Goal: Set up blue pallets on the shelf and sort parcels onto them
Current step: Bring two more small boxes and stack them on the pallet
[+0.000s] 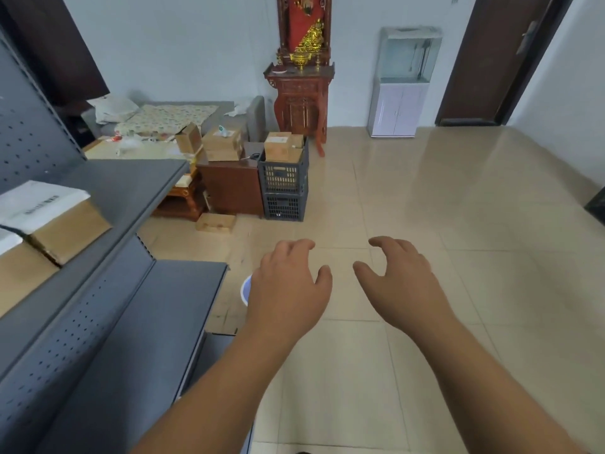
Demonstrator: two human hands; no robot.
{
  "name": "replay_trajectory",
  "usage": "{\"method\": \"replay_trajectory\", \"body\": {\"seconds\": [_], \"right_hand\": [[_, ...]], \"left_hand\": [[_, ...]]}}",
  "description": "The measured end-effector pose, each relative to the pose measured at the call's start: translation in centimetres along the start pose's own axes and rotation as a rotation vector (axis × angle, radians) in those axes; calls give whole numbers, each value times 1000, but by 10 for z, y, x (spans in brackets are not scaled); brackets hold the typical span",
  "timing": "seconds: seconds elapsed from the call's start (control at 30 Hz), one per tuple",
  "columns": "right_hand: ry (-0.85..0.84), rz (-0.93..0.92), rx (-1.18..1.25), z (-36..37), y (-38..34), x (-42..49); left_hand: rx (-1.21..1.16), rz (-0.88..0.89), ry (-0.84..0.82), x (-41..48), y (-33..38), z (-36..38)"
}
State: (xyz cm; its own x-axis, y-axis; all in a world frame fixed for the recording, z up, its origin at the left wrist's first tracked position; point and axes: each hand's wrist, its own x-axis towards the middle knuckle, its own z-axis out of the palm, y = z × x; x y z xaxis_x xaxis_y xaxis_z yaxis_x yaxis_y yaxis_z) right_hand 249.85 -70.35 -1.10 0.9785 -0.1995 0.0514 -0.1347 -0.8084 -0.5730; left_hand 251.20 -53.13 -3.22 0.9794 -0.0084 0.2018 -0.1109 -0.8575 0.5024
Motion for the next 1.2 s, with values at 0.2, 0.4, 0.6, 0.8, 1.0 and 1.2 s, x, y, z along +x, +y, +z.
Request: {"method": "replay_trajectory", "body": {"seconds": [0.2, 0.4, 0.6, 0.8, 1.0, 1.2], "right_hand": [[-52, -115, 45, 27, -35, 73], [-160, -328, 112, 56, -79, 154], [-319, -562, 189, 74, -125, 219], [-480, -769, 225, 101, -176, 227], [-585, -1009, 242, 124, -233, 182], [-610, -1165, 283, 135, -286, 135]], "left_hand": [[31, -66, 68, 57, -15, -8], [53, -208, 179, 108, -36, -19], [145, -403, 312, 145, -43, -33], [221, -652, 476, 128, -57, -60], [290, -822, 671, 76, -75, -97], [370, -894, 877, 32, -103, -142]]}}
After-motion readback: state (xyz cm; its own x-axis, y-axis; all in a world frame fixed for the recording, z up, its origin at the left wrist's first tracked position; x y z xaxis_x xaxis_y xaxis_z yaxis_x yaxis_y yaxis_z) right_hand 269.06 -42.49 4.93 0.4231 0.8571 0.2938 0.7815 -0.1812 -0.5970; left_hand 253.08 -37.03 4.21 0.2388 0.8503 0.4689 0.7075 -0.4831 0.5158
